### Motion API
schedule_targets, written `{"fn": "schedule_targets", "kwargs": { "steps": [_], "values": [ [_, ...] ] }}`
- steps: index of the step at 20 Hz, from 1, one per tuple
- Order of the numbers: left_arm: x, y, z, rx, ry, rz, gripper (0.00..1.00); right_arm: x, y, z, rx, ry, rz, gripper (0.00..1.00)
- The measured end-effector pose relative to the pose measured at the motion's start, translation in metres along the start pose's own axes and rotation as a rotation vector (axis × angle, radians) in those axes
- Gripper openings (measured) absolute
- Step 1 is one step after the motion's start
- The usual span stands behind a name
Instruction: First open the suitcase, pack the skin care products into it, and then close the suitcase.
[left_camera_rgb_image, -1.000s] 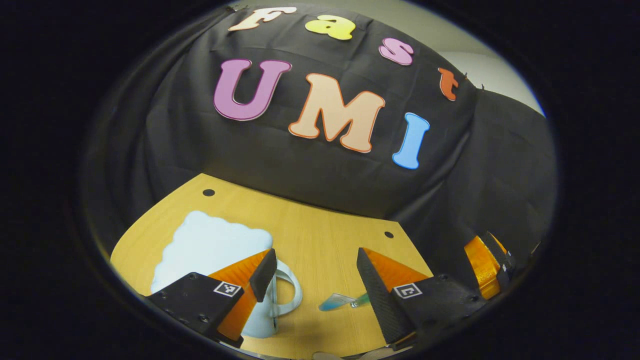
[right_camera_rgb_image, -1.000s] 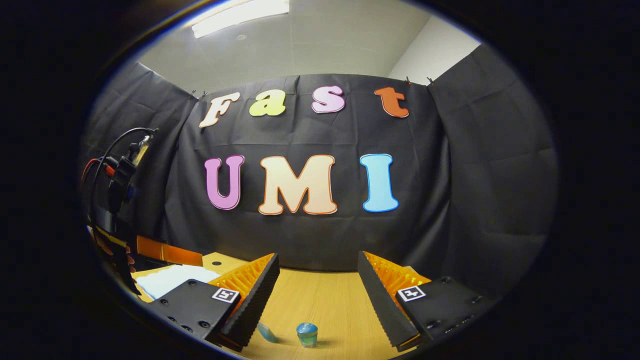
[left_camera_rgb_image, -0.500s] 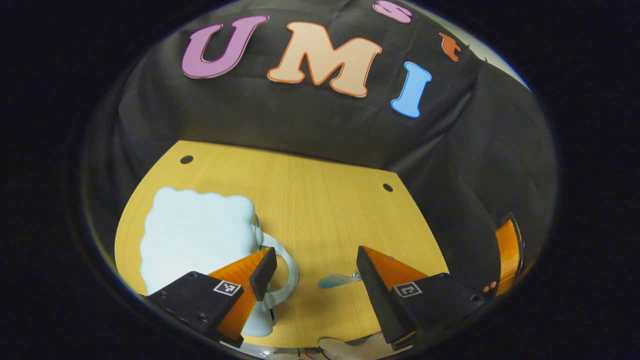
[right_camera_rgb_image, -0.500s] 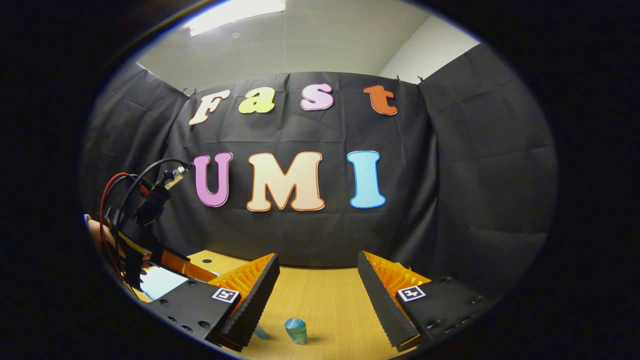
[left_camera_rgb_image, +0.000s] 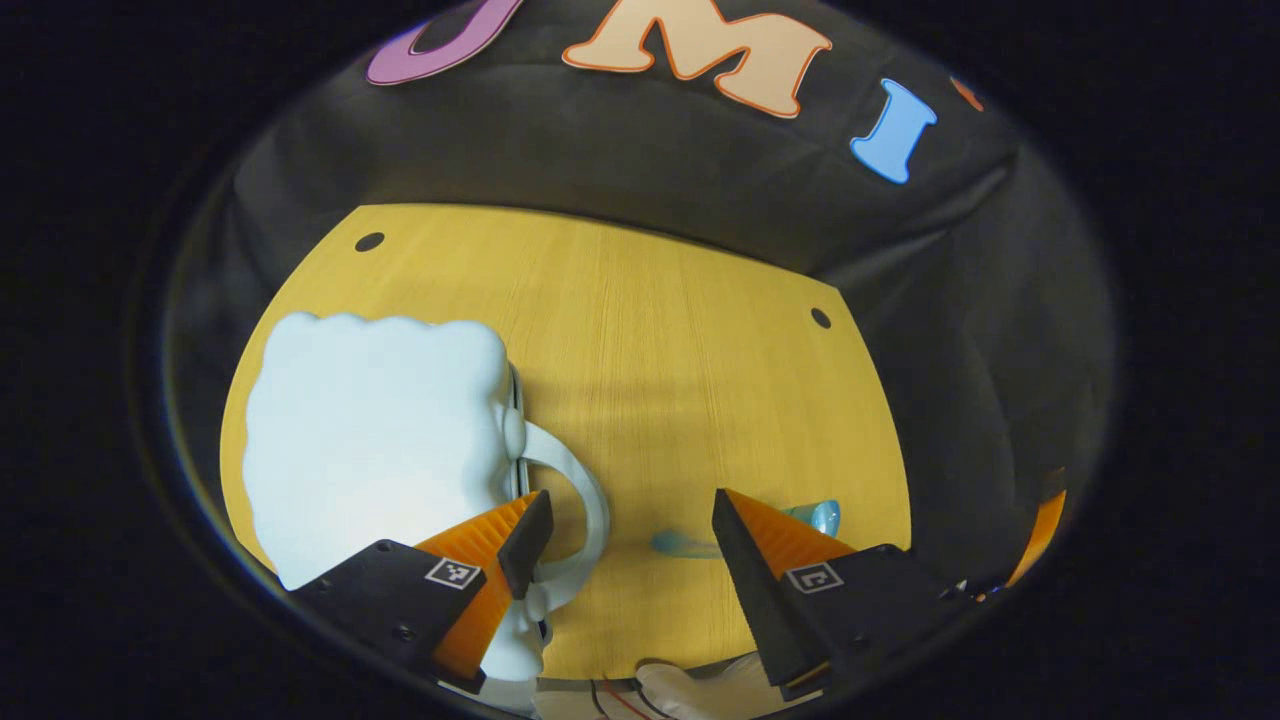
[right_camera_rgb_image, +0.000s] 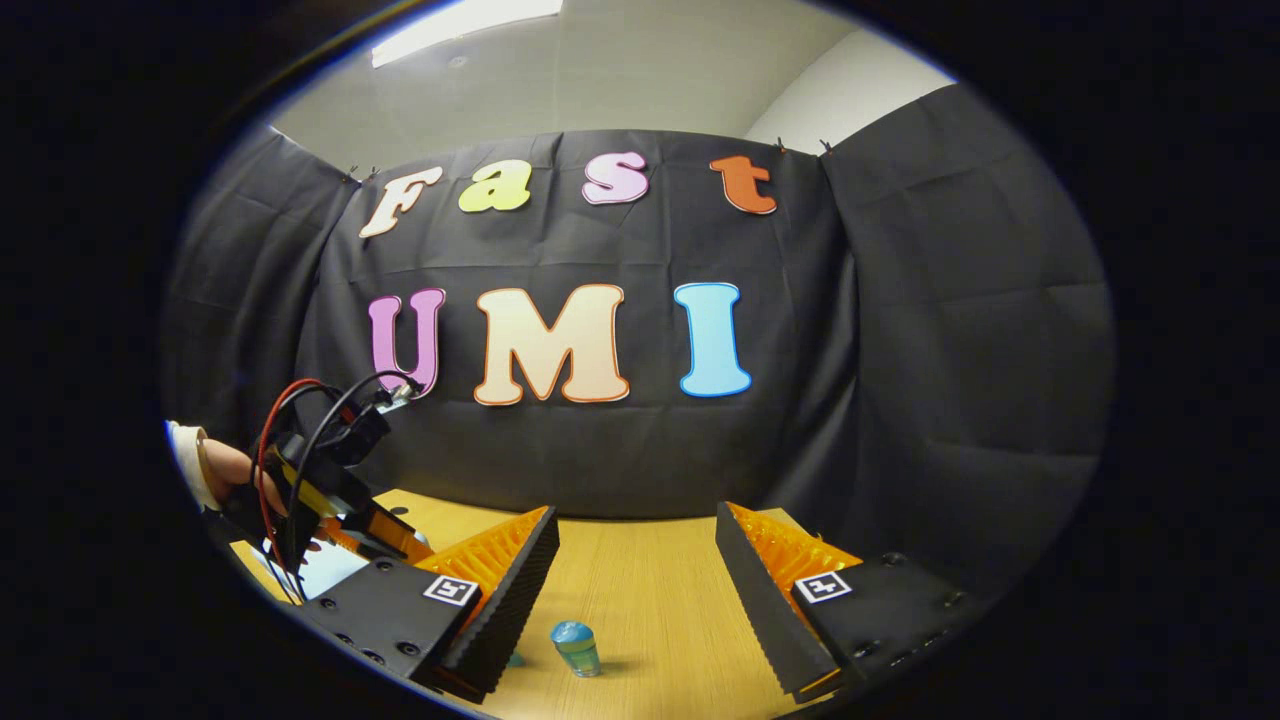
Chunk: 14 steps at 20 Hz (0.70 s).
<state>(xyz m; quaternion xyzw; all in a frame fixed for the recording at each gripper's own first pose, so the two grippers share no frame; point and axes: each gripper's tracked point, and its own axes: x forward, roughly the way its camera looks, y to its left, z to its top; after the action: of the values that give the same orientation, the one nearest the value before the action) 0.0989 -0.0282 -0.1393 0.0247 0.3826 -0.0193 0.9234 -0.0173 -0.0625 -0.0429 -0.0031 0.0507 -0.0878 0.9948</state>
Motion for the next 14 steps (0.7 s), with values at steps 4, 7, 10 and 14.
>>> {"fn": "schedule_targets", "kwargs": {
  "steps": [4, 7, 10, 14],
  "values": [
    [0.023, 0.008, -0.010, -0.018, 0.079, 0.044, 0.92, -0.001, -0.007, -0.002, 0.003, 0.005, -0.012, 0.99],
    [0.039, 0.015, -0.020, -0.025, 0.128, 0.086, 0.88, 0.000, -0.014, -0.006, 0.011, 0.013, -0.026, 0.99],
    [0.051, 0.018, -0.030, -0.046, 0.177, 0.093, 0.81, -0.002, -0.021, -0.010, 0.017, 0.025, -0.039, 0.99],
    [0.062, 0.022, -0.039, -0.057, 0.219, 0.104, 0.68, -0.001, -0.029, -0.014, 0.014, 0.035, -0.054, 0.98]
  ]
}}
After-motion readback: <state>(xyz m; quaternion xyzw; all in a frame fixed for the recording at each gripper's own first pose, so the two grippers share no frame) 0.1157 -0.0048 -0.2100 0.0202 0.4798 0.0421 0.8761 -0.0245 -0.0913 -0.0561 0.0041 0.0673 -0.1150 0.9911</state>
